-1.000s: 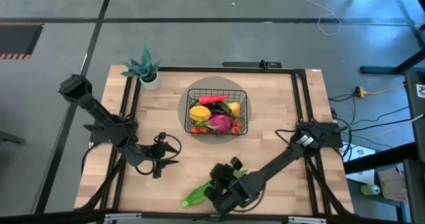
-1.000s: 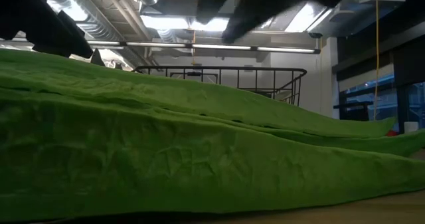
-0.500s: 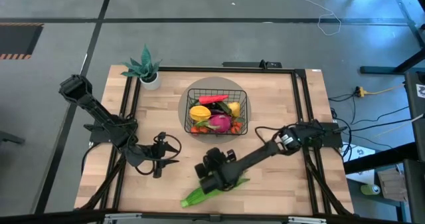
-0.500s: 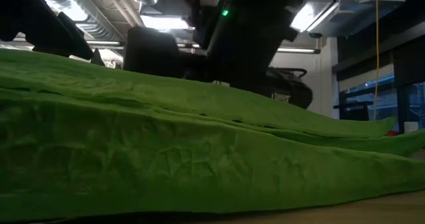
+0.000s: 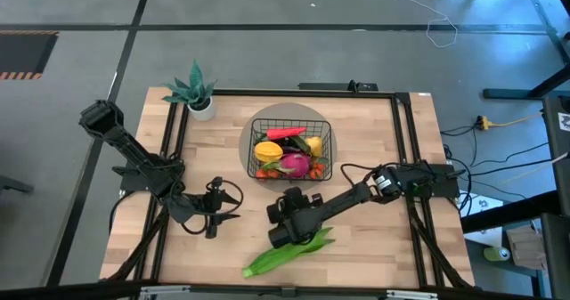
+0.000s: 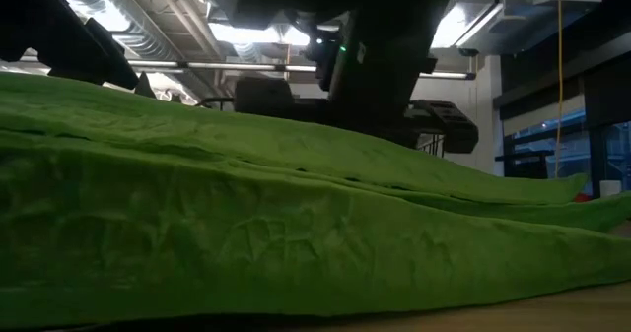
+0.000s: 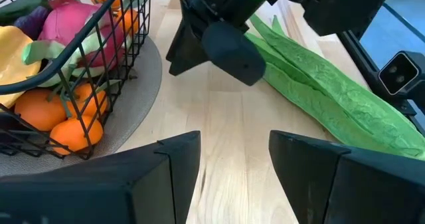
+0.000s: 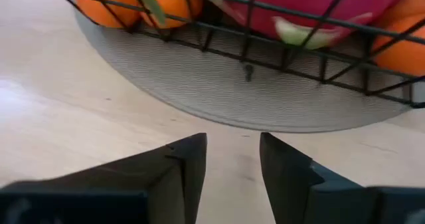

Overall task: Build produce basket
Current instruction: Adjust the black wire basket

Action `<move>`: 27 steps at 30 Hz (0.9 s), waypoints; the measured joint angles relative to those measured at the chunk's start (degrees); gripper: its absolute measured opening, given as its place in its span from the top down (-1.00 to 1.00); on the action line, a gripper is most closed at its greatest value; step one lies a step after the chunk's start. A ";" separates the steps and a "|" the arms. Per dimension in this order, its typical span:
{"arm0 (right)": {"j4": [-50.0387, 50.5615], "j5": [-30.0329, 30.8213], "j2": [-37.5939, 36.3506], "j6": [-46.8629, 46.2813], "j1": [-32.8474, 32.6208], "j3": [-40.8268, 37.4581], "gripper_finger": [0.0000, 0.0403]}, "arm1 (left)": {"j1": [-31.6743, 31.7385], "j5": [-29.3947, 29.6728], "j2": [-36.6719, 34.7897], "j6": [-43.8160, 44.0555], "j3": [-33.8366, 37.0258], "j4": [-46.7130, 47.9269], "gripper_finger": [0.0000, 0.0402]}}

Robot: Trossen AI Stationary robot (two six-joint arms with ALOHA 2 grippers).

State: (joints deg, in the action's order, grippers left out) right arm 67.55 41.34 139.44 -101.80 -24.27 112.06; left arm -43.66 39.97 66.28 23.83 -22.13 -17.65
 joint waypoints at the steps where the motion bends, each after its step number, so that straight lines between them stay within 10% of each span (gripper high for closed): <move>1: -0.38 0.03 0.00 0.01 0.21 0.01 0.36 | 0.00 0.00 0.00 0.00 0.00 0.02 0.16; 27: -2.21 1.48 2.01 1.53 4.98 0.01 0.36 | 0.00 -0.50 0.00 0.00 -0.02 0.02 0.16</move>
State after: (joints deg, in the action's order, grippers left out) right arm 65.34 42.82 141.45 -100.27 -19.29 112.07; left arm -43.66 39.46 66.28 23.83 -22.15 -17.63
